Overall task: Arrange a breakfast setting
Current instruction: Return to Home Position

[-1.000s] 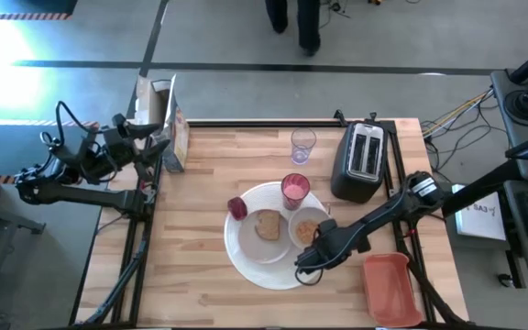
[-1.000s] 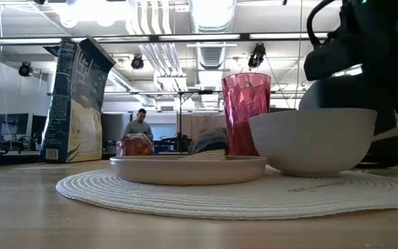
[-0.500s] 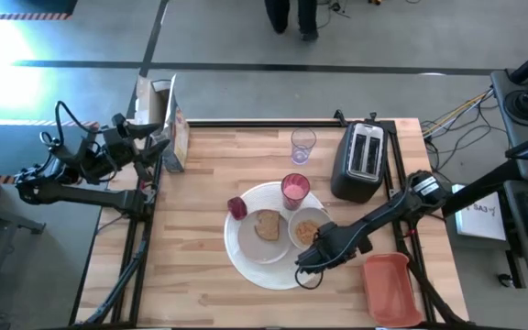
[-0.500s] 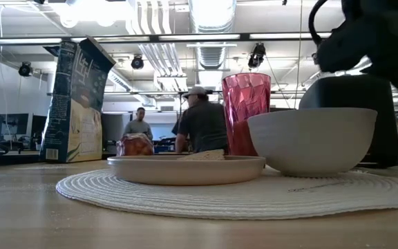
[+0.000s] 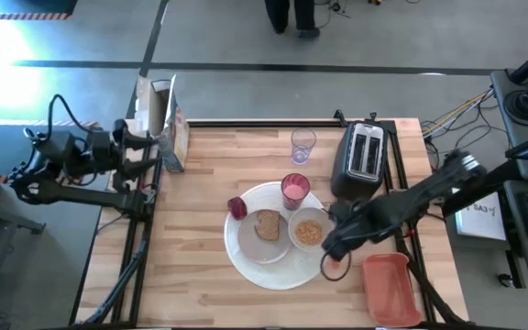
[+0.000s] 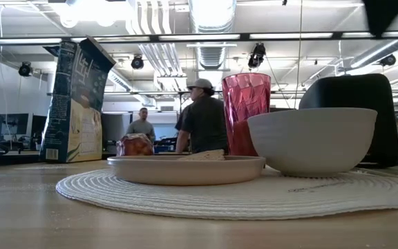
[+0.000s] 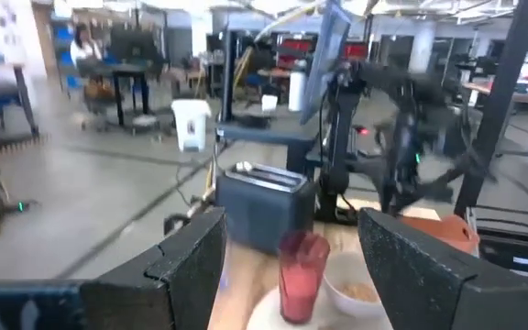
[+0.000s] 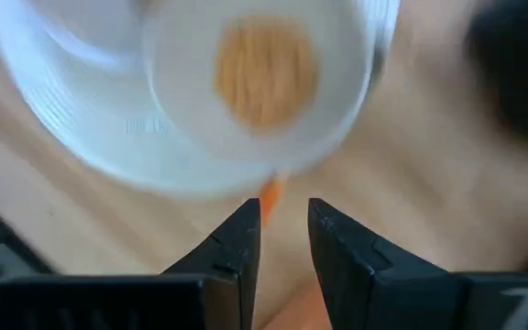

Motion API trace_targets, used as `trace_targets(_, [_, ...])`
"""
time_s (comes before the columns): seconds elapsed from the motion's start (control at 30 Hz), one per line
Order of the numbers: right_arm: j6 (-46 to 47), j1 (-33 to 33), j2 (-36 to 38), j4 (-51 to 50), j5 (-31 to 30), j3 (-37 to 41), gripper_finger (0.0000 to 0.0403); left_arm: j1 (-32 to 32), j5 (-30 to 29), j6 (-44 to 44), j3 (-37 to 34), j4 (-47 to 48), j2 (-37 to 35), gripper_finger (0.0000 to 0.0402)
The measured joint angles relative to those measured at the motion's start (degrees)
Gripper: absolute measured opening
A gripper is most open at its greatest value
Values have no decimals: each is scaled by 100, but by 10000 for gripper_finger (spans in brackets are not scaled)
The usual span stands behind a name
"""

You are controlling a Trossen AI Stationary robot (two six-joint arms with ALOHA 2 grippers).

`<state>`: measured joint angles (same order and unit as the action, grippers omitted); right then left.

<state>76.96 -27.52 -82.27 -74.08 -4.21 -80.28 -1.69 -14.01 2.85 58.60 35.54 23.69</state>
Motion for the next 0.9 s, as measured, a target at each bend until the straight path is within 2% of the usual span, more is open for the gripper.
trace_targets(0.2, [-1938, -12, 932, 314, -2288, 113, 83, 0, 7, 630, -271, 240, -163, 225])
trace_targets(0.3, [-2611, -1, 1341, 837, -2749, 349, 86, 0, 7, 837, -444, 196, -193, 222])
trace_targets(0.53, [-3673, 4, 2128, 2609, -2783, 1841, 84, 0, 7, 830, -920, -310, -226, 221])
trace_targets(0.7, [-3821, 3, 2605, 3870, -2439, 3104, 87, 0, 7, 774, -1133, -673, -233, 221])
trace_targets(0.9, [-4439, 3, 3171, 5119, -2426, 4054, 84, 0, 7, 669, -1357, -1230, -239, 221])
